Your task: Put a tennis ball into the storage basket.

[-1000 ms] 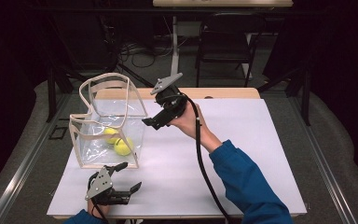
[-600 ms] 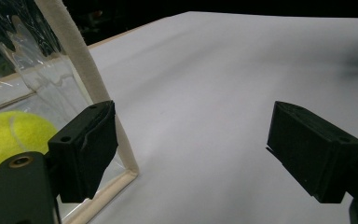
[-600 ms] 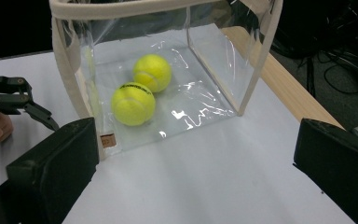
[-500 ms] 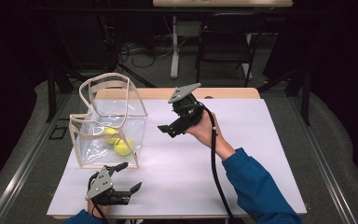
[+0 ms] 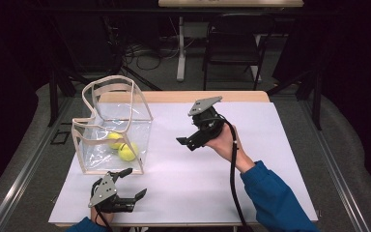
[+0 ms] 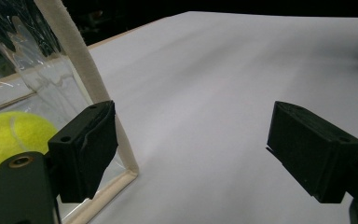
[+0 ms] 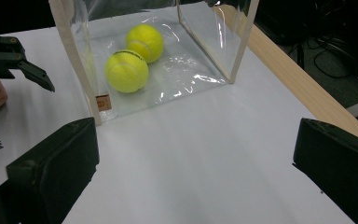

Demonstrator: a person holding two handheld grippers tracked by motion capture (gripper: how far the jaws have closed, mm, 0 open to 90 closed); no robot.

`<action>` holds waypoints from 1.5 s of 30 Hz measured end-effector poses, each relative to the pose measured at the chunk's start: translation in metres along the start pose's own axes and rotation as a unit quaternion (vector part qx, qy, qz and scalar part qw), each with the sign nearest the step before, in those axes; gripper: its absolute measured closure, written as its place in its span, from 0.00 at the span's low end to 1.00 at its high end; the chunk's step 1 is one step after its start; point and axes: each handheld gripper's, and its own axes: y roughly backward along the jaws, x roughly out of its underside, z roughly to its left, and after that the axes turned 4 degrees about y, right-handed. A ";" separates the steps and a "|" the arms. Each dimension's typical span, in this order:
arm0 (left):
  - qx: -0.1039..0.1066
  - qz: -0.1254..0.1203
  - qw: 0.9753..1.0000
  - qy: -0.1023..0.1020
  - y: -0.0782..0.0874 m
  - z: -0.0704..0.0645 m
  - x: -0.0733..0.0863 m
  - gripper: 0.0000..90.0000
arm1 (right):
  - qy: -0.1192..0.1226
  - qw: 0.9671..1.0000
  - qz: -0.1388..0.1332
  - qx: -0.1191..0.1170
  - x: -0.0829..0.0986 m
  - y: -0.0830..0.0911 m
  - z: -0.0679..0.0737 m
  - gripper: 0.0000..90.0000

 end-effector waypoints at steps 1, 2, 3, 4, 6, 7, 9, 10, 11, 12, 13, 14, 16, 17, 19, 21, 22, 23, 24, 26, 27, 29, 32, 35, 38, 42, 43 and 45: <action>0.000 0.000 1.000 0.000 0.000 0.000 0.000 0.18 | -0.001 1.000 0.000 0.001 0.002 0.001 0.000 0.00; 0.000 0.000 1.000 -0.001 0.000 0.000 0.000 0.18 | -0.002 1.000 0.000 0.004 0.005 0.003 0.000 0.00; 0.000 -0.001 1.000 -0.001 0.000 0.000 0.000 0.18 | -0.005 1.000 -0.001 0.003 0.007 0.004 -0.001 0.00; 0.000 0.000 1.000 -0.001 0.000 0.000 0.000 0.18 | -0.006 1.000 0.000 0.004 0.010 0.005 -0.001 0.00; 0.000 0.000 1.000 -0.001 0.000 0.000 0.000 0.18 | -0.009 1.000 -0.001 0.007 0.015 0.008 -0.001 0.00; 0.000 0.000 1.000 -0.001 0.000 0.000 0.000 0.18 | -0.011 1.000 -0.001 0.008 0.018 0.009 -0.001 0.00; 0.000 0.001 1.000 0.000 0.000 0.000 0.000 0.18 | -0.015 1.000 -0.003 0.011 0.023 0.012 -0.002 0.00; -0.001 0.001 1.000 0.000 0.000 0.000 0.000 0.18 | -0.016 1.000 -0.001 0.013 0.026 0.013 -0.001 0.00; -0.001 0.001 1.000 0.000 0.000 0.000 0.000 0.18 | -0.017 1.000 0.000 0.014 0.028 0.015 -0.001 0.00; -0.001 0.001 1.000 0.000 0.000 0.000 0.000 0.18 | -0.018 1.000 -0.001 0.015 0.031 0.016 -0.001 0.00; -0.001 0.001 1.000 0.000 0.000 0.000 0.000 0.18 | -0.019 1.000 0.000 0.017 0.034 0.017 -0.001 0.00; -0.001 0.001 1.000 0.000 0.000 0.000 0.000 0.18 | -0.021 1.000 0.001 0.017 0.036 0.018 -0.001 0.00; -0.001 0.001 1.000 0.000 0.000 0.000 0.000 0.18 | -0.023 1.000 0.002 0.019 0.041 0.020 0.000 0.00; -0.001 0.001 1.000 0.000 0.000 0.000 0.000 0.18 | -0.023 1.000 0.004 0.019 0.043 0.021 0.000 0.00; -0.002 0.001 1.000 0.000 0.000 0.000 0.000 0.18 | -0.025 0.999 0.006 0.019 0.048 0.022 0.002 0.00; -0.002 0.001 1.000 0.000 0.000 0.000 0.000 0.18 | -0.026 0.999 0.008 0.020 0.053 0.023 0.003 0.00; -0.002 0.001 1.000 0.000 0.000 0.000 0.000 0.18 | -0.026 0.999 0.010 0.021 0.055 0.023 0.004 0.00; -0.002 0.001 1.000 0.000 0.000 0.000 0.000 0.18 | -0.028 0.999 0.010 0.020 0.058 0.024 0.004 0.00; -0.002 0.001 1.000 0.000 0.000 0.000 0.000 0.18 | -0.028 0.999 0.010 0.021 0.060 0.025 0.005 0.00; -0.002 0.001 1.000 0.000 0.000 0.000 0.000 0.18 | -0.029 0.999 0.009 0.023 0.065 0.026 0.006 0.00; -0.002 0.001 1.000 0.000 0.000 0.000 0.000 0.18 | -0.031 0.999 0.010 0.023 0.067 0.026 0.006 0.00; -0.002 0.001 1.000 0.000 0.000 0.000 0.000 0.18 | -0.030 0.999 0.011 0.024 0.071 0.028 0.007 0.00; -0.002 0.001 1.000 0.000 0.000 0.000 0.000 0.18 | -0.033 0.999 0.011 0.026 0.078 0.030 0.009 0.00; -0.002 0.001 1.000 0.000 0.000 0.000 0.000 0.18 | -0.036 0.999 0.012 0.027 0.085 0.032 0.011 0.00; -0.002 0.001 1.000 0.000 0.000 0.000 0.000 0.18 | -0.040 0.999 0.015 0.028 0.093 0.034 0.012 0.00; -0.003 0.001 1.000 0.000 0.000 0.000 0.000 0.18 | -0.047 0.998 0.017 0.030 0.104 0.035 0.014 0.00; -0.003 0.001 1.000 0.000 0.000 0.000 0.000 0.18 | -0.048 0.998 0.018 0.030 0.107 0.035 0.015 0.00; -0.003 0.001 1.000 0.000 0.000 0.001 0.000 0.18 | -0.052 0.998 0.023 0.033 0.112 0.036 0.017 0.00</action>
